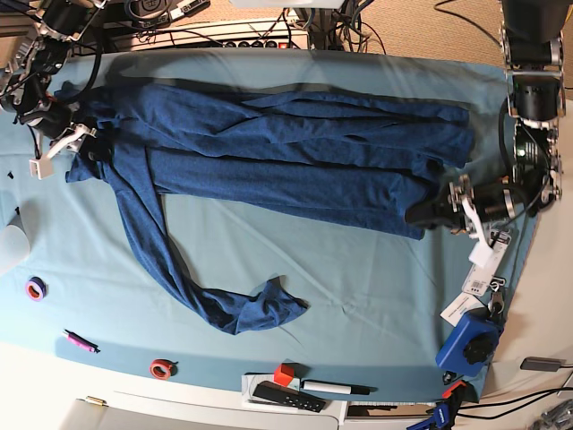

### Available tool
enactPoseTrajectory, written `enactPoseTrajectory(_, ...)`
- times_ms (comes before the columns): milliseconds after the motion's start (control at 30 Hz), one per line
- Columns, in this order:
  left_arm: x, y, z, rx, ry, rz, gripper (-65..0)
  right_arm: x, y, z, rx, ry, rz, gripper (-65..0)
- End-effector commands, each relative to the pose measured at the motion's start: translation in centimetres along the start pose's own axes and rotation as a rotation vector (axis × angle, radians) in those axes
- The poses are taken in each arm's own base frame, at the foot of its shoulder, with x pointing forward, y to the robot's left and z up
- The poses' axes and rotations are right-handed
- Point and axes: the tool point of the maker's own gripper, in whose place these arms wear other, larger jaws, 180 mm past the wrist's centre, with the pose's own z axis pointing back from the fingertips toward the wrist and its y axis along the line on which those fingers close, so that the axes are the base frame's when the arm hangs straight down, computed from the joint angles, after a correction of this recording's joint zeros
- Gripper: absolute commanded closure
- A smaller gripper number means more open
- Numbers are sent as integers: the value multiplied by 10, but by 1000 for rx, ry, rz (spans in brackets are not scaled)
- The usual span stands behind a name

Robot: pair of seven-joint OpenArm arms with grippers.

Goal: Layout the t-shirt on the table in an organized manner, then fold the t-shirt properly
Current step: 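Release the folded shirt and withdraw the left gripper, then grasp the hanging sleeve with the right gripper and lay it onto the shirt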

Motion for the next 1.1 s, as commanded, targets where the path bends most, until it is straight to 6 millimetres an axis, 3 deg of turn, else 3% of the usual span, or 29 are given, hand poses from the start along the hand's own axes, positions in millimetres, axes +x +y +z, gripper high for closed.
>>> enactPoseTrajectory(0, 36, -9, 11, -18, -84, -51, -234, 22, -5, 10, -17, -47, 35, -231)
enactPoseTrajectory(233, 100, -15, 48, 1, -262, -114, -234, 34, -12, 18, -39, -63, 61, -231)
enactPoseTrajectory(367, 123, -13, 76, 36, -336, -141, -234, 54, -16, 20, -67, -142, 85, -231)
enactPoseTrajectory(567, 131, -6, 102, 90, -348, -162, -234, 114, -12, 23, -103, -311, 146, -231)
enactPoseTrajectory(733, 132, -5, 108, 105, -346, -168, -234, 170, 5, 30, -79, -465, 173, -231)
enactPoseTrajectory(867, 133, -5, 108, 104, -350, -168, -234, 201, 6, 26, -153, -525, 223, -236)
enactPoseTrajectory(1000, 135, -5, 109, 103, -361, -169, -234, 211, 10, -5, -118, -514, 188, -356)
enactPoseTrajectory(1067, 135, -5, 109, 103, -361, -169, -234, 208, 13, -32, -68, -486, 145, -360)
